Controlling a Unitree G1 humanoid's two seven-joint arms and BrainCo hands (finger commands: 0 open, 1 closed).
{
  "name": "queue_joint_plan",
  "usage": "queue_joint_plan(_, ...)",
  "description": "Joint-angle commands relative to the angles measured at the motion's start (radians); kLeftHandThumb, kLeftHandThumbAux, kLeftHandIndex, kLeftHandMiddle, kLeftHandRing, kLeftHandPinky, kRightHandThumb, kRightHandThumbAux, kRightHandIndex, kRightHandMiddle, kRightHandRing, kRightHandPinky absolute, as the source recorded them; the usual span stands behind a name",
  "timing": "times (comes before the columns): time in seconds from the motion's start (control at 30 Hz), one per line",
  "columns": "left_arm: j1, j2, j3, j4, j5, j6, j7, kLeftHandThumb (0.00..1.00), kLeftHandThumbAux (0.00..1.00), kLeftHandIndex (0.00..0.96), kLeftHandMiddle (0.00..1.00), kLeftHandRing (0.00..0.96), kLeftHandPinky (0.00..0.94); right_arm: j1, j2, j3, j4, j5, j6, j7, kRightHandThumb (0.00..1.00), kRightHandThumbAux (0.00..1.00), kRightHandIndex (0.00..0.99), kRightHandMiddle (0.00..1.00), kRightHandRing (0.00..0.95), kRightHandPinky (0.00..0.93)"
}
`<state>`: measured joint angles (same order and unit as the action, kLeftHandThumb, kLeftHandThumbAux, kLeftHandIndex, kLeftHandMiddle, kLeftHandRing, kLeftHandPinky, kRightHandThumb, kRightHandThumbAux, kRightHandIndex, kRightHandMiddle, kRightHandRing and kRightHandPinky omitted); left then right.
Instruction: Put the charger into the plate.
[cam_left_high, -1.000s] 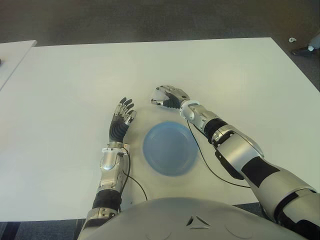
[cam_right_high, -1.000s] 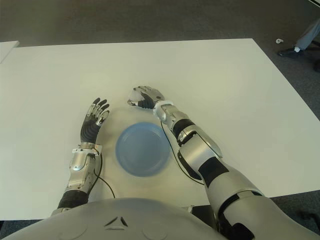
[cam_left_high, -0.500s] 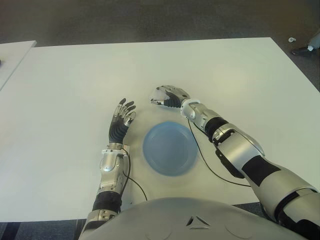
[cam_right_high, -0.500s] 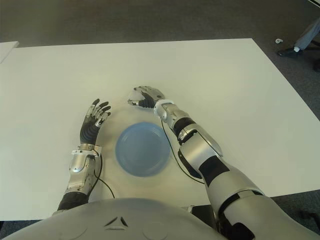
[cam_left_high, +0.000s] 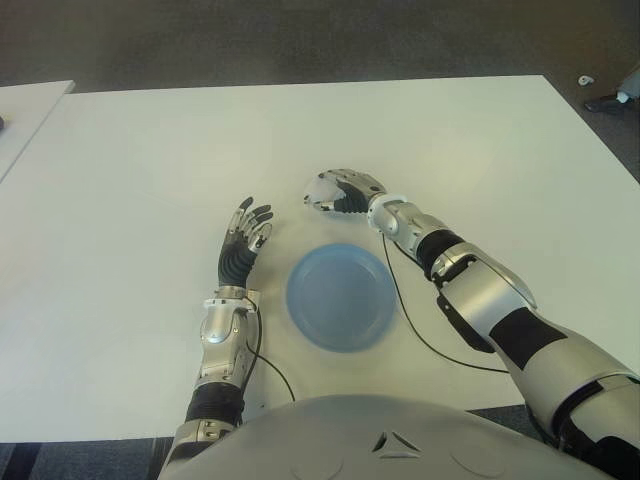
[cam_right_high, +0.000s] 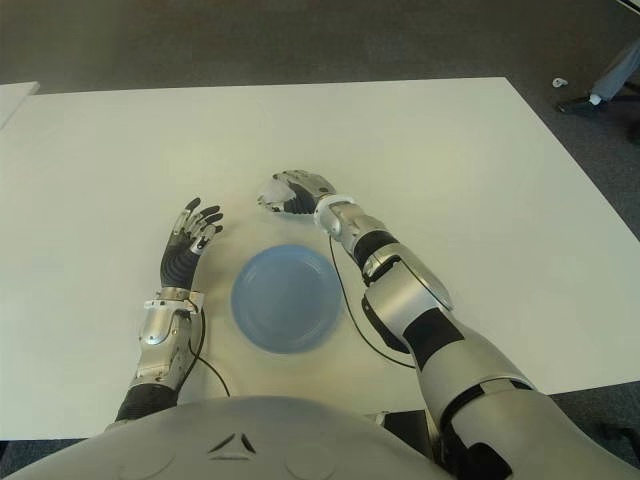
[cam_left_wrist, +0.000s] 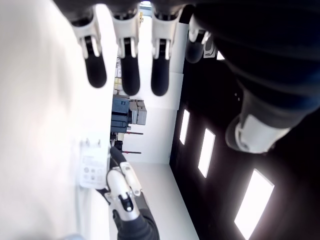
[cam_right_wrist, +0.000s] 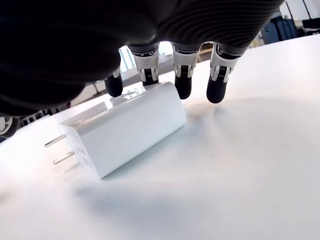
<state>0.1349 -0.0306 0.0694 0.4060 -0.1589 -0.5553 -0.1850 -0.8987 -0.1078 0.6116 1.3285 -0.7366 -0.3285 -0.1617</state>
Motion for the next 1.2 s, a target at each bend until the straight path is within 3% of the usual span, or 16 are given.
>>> queue_joint_plan(0.03, 0.048, -0.015, 0.002, 0.050, -0.011, 0.031, -0.004, 0.057, 0.552, 0.106, 0.240, 0.234, 0.229, -0.001, -0.057, 0.021, 0.018, -0.025, -0.017, 0.037, 0.162, 0.293, 0.000, 0.000, 0.000, 0.000)
queue_joint_plan(0.47, 0.041, -0.018, 0.017, 0.049, -0.022, 0.060, 0.000, 0.057, 0.523, 0.103, 0.232, 0.224, 0.232, -0.037, -0.197, 0.066, -0.066, -0.061, -0.157, 0.023, 0.012, 0.433, 0.000, 0.000, 0.000, 0.000)
queue_joint_plan(0.9, 0.015, -0.017, 0.035, 0.096, -0.037, 0.053, -0.026, 0.051, 0.515, 0.102, 0.228, 0.224, 0.233, 0.016, -0.361, 0.058, -0.260, -0.065, -0.284, 0.029, 0.000, 0.461, 0.000, 0.000, 0.000, 0.000)
queue_joint_plan(1.2, 0.006, -0.016, 0.041, 0.110, -0.033, 0.046, -0.025, 0.042, 0.525, 0.101, 0.229, 0.219, 0.215, 0.060, -0.418, 0.030, -0.354, -0.059, -0.303, 0.043, 0.000, 0.458, 0.000, 0.000, 0.000, 0.000)
